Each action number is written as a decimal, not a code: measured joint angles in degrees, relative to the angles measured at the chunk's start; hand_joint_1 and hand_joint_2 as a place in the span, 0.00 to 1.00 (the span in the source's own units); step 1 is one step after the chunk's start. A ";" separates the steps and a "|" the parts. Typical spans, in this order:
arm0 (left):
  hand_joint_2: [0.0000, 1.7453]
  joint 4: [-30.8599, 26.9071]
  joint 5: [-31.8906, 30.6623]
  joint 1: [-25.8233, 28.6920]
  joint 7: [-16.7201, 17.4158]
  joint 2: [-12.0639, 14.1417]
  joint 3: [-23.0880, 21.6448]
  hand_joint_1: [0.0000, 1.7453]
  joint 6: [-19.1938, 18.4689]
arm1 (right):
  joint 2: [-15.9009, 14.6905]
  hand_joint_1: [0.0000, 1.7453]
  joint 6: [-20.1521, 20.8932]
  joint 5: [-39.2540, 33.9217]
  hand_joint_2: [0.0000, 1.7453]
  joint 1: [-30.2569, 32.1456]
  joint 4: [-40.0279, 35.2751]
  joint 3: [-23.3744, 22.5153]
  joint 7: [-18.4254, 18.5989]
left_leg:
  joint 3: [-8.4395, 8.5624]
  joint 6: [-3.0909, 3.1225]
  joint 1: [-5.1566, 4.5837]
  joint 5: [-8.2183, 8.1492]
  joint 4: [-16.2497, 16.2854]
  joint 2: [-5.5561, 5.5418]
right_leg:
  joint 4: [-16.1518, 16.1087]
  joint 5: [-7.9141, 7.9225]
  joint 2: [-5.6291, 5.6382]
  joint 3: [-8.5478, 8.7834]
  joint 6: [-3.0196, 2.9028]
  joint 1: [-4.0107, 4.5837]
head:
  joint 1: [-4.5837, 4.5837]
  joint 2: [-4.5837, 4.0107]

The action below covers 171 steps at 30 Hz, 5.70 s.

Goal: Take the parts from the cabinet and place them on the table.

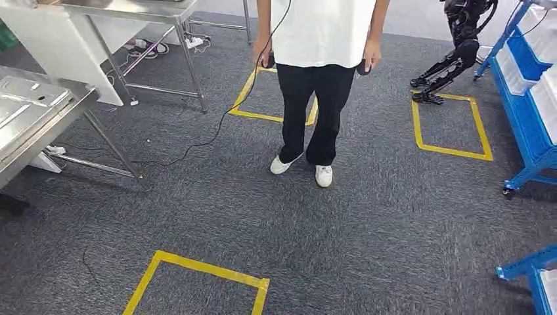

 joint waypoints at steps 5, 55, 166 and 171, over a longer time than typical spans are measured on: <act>0.00 0.00 0.41 -0.16 -0.02 0.09 0.00 0.00 -0.52 | -0.02 0.00 0.13 0.15 0.00 -0.05 0.00 -0.02 0.24 | -0.51 1.95 0.01 1.31 -0.77 2.44 | 12.15 -7.52 -4.60 -5.58 0.73 0.12 | 0.18 0.00; 0.00 -0.02 1.18 0.28 -1.07 -0.13 0.00 0.00 -0.13 | -0.57 0.00 -1.16 -1.88 0.00 -0.35 0.00 -0.02 0.24 | -9.72 -1.32 0.32 -7.99 20.01 2.49 | 0.18 -1.49 -3.66 1.27 -2.36 0.54 | 0.31 0.00; 0.00 -0.04 1.31 -0.03 -1.07 -0.68 0.00 0.00 1.27 | -0.96 0.00 -1.84 -4.48 0.00 -0.35 0.00 0.46 0.17 | -1.23 -0.17 0.45 2.28 -0.21 5.79 | 2.09 -2.42 -9.18 1.99 1.78 -0.57 | 1.22 0.02; 0.00 -0.04 1.35 -0.31 -1.07 -0.70 0.00 0.00 1.44 | -0.96 0.00 -1.86 -4.50 0.00 -0.39 0.00 0.57 0.15 | -1.07 -1.62 0.74 1.58 0.44 7.32 | 1.02 -2.20 -7.23 1.80 -0.91 -0.07 | 1.16 0.02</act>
